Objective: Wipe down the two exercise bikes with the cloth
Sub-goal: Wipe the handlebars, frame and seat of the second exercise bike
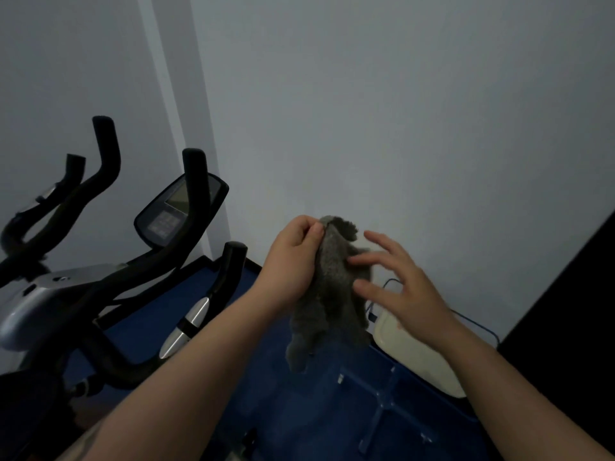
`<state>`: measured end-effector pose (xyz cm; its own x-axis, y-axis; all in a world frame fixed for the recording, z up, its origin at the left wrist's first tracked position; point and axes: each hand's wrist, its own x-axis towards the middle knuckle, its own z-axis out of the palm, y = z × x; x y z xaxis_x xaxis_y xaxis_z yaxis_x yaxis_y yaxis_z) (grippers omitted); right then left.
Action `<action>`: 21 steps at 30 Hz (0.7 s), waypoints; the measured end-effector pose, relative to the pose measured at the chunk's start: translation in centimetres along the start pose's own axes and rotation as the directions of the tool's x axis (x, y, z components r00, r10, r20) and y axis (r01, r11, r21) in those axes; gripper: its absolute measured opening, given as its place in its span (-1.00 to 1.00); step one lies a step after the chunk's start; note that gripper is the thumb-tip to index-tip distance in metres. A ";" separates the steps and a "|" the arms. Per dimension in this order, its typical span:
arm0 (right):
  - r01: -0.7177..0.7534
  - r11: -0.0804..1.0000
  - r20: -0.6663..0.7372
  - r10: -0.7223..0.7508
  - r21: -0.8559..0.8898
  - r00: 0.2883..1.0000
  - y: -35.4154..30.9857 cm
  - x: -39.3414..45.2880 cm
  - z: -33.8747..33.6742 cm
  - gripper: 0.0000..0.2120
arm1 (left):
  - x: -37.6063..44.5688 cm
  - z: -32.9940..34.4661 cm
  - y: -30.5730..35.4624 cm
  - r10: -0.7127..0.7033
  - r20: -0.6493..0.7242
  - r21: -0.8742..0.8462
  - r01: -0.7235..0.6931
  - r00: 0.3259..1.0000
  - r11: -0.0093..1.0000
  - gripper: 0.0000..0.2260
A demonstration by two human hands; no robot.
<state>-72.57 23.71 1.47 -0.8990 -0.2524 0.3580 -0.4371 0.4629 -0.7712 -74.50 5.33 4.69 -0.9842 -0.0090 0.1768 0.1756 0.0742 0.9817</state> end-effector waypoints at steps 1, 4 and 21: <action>0.001 1.000 0.016 -0.001 -0.009 1.000 0.3 -0.4 0.9 -0.71 | -0.1 0.1 0.0 -0.002 0.004 -0.001 0.002 1.000 1.000 -0.80; 0.016 1.000 0.002 -0.016 -0.014 1.000 0.7 -0.8 3.2 -0.74 | -0.4 0.4 -0.1 -0.016 0.000 0.003 0.016 1.000 1.000 -0.79; 0.072 0.996 0.246 -0.055 -0.060 0.968 -1.6 2.4 -2.3 -0.83 | -2.3 -3.2 -1.7 0.017 0.226 0.605 -0.154 0.974 0.781 -0.66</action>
<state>-74.09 24.32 4.82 -0.8385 -0.4791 0.2595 -0.5019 0.4939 -0.7100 -72.47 2.03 2.89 -0.9605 0.2181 0.1729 0.2758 0.6629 0.6961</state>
